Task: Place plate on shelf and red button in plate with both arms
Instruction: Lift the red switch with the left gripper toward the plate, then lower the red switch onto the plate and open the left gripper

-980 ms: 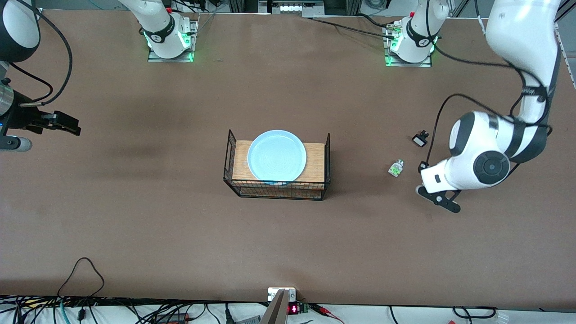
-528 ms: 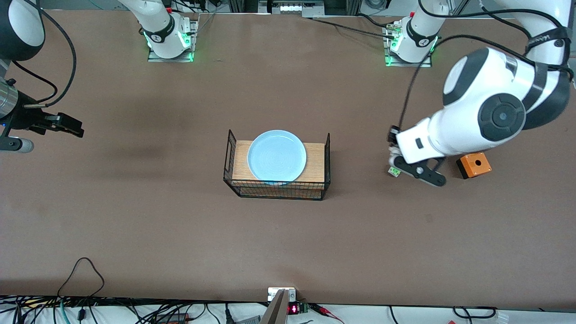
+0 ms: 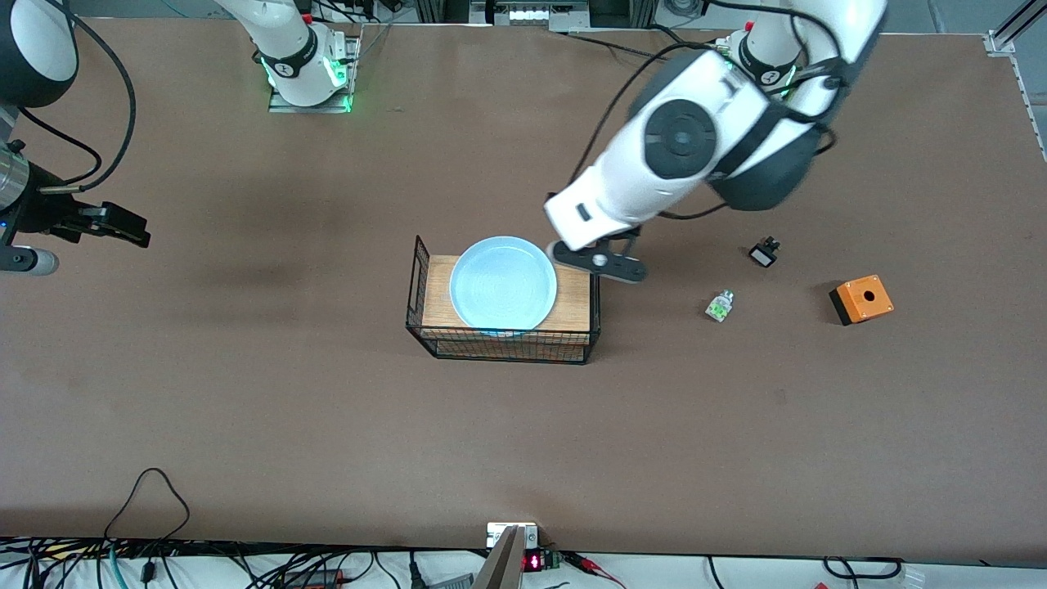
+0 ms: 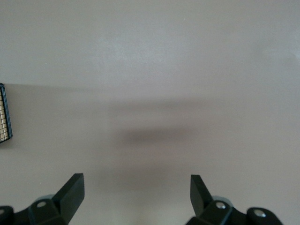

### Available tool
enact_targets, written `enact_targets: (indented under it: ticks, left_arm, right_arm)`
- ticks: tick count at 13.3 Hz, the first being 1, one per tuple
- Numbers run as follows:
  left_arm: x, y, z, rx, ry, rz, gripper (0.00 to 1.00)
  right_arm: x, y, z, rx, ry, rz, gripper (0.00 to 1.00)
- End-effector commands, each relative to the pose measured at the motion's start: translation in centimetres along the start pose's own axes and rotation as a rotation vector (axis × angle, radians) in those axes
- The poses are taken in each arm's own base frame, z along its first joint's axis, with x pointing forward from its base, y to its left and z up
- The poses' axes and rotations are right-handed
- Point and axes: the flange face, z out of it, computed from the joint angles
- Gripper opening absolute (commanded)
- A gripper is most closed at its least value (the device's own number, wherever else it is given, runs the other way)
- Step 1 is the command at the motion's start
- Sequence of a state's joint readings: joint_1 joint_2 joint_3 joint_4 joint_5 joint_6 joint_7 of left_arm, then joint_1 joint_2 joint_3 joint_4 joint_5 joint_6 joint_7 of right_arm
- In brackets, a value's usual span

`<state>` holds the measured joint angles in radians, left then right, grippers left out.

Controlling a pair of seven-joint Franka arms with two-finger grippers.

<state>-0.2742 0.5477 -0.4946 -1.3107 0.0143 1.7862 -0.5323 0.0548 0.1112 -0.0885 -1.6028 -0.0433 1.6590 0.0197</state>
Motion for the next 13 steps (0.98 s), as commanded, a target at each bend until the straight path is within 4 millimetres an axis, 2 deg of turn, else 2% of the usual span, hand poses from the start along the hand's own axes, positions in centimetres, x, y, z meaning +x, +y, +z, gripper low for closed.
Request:
enact_targets:
  ticks: [1,3,6,7,9,11,13]
  left_arm:
    - [1.3,2.3,4.2,0.087,0.056,0.019,0.13]
    - [2.2,4.1,7.0,0.104,0.133,0.021,0.13]
    - [3.3,5.2,8.1,0.055,0.170,0.006,0.16]
    - [3.4,5.2,8.0,0.048,0.179,0.007,0.24]
    - [3.5,5.2,7.7,0.043,0.187,0.015,1.00]
    - [3.5,4.6,5.2,0.040,0.212,0.001,1.00]
    - [3.4,2.5,1.2,0.067,0.228,-0.030,1.00]
  right_arm:
    - [-0.7,0.0,-0.7,0.020,-0.006,-0.036,1.00]
    - [-0.7,0.2,-0.7,0.020,-0.006,-0.042,1.00]
    - [-0.7,0.1,-0.7,0.034,-0.006,-0.040,1.00]
    - [-0.7,0.2,-0.7,0.034,-0.006,-0.038,1.00]
    - [-0.7,0.2,-0.7,0.034,-0.006,-0.038,1.00]
    - [-0.7,0.3,-0.7,0.034,-0.006,-0.037,1.00]
    - [-0.7,0.3,-0.7,0.034,-0.005,-0.037,1.00]
